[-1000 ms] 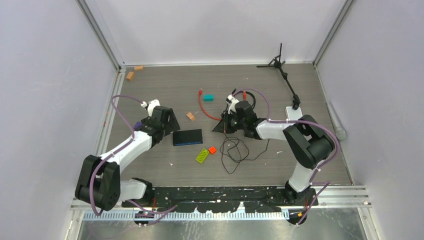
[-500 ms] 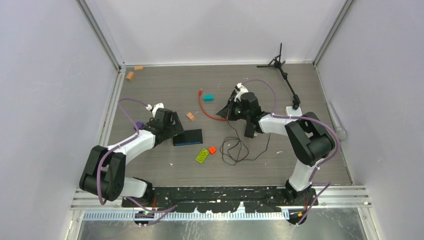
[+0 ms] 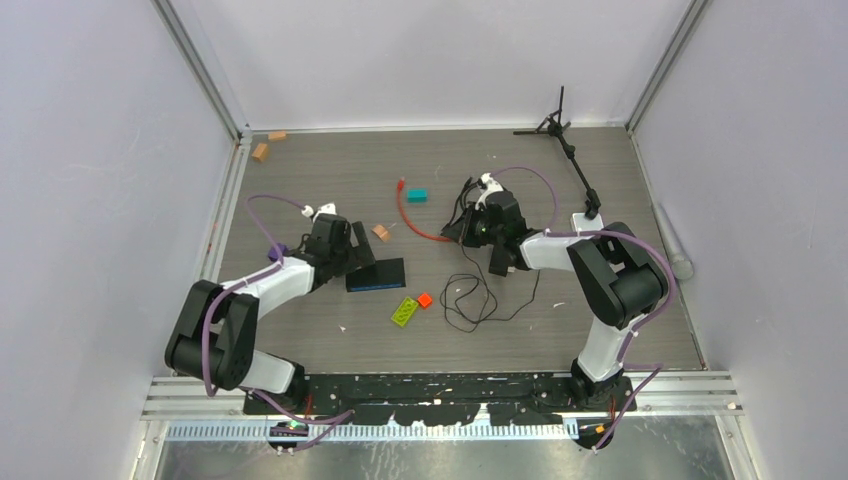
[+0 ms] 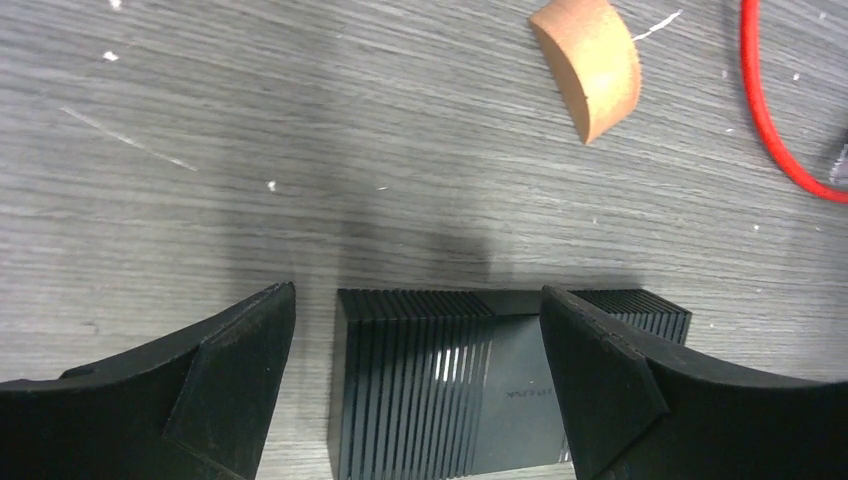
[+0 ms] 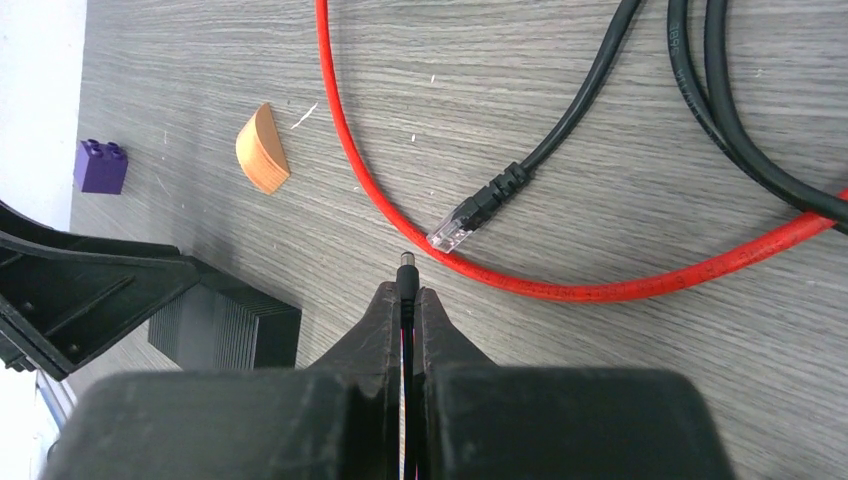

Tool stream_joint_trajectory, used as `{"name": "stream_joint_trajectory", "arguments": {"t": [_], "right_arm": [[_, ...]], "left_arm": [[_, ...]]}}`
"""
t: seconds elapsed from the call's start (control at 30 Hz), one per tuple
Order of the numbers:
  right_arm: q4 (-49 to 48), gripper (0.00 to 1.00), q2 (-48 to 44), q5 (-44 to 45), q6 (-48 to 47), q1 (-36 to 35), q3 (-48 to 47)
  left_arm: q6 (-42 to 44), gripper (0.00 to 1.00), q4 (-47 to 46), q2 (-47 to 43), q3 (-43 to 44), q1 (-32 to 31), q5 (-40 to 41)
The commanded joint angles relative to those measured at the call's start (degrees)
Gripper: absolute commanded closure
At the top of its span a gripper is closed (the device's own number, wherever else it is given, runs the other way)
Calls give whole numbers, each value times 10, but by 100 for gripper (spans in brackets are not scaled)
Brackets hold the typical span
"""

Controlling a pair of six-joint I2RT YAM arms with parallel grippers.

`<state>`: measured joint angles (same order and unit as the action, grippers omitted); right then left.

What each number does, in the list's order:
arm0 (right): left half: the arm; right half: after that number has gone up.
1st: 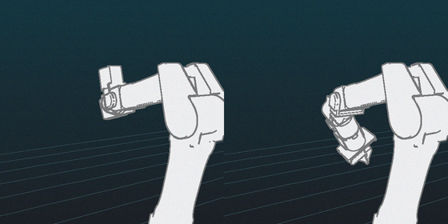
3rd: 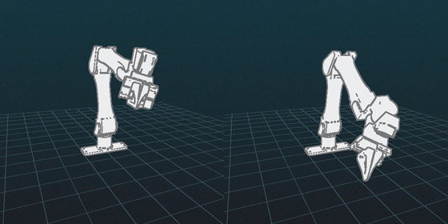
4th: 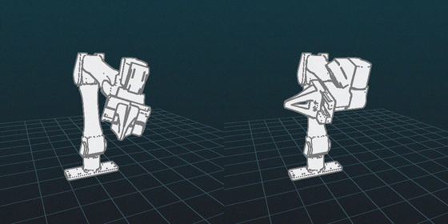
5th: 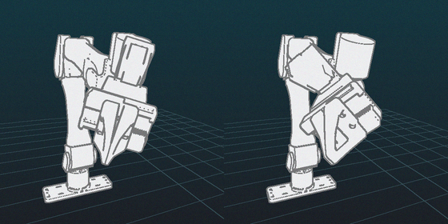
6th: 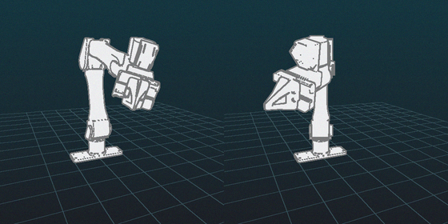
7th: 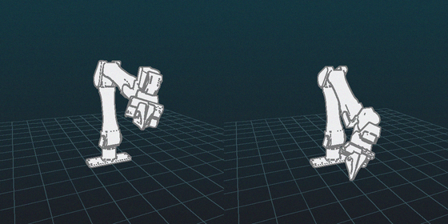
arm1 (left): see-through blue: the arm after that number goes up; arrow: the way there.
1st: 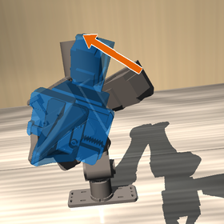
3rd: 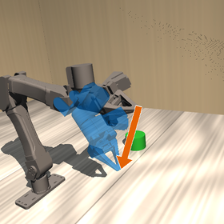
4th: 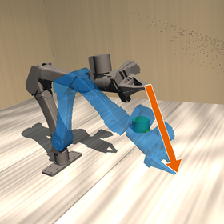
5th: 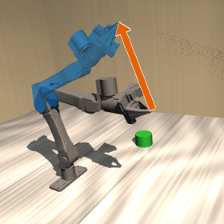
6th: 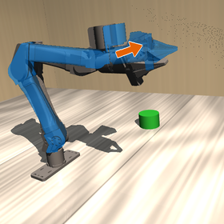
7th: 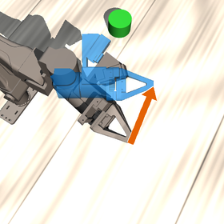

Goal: Insert the plug into the switch port
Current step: Move the switch port to the center of the board.

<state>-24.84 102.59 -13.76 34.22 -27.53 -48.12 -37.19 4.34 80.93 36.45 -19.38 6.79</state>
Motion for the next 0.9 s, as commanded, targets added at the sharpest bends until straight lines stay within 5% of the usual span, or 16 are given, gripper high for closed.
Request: {"name": "stream_joint_trajectory", "arguments": {"t": [0.0, 0.53, 0.87], "right_arm": [[-14, 99, -6, 5, -12, 0, -20], [-34, 99, -9, -41, -5, 0, -10], [-28, 100, -6, -95, -7, 1, -6]], "left_arm": [[16, 7, -41, 8, 12, 2, -33], [-2, 8, -147, 36, 37, 2, -105], [0, 1, -8, -91, 37, 2, 99]]}}
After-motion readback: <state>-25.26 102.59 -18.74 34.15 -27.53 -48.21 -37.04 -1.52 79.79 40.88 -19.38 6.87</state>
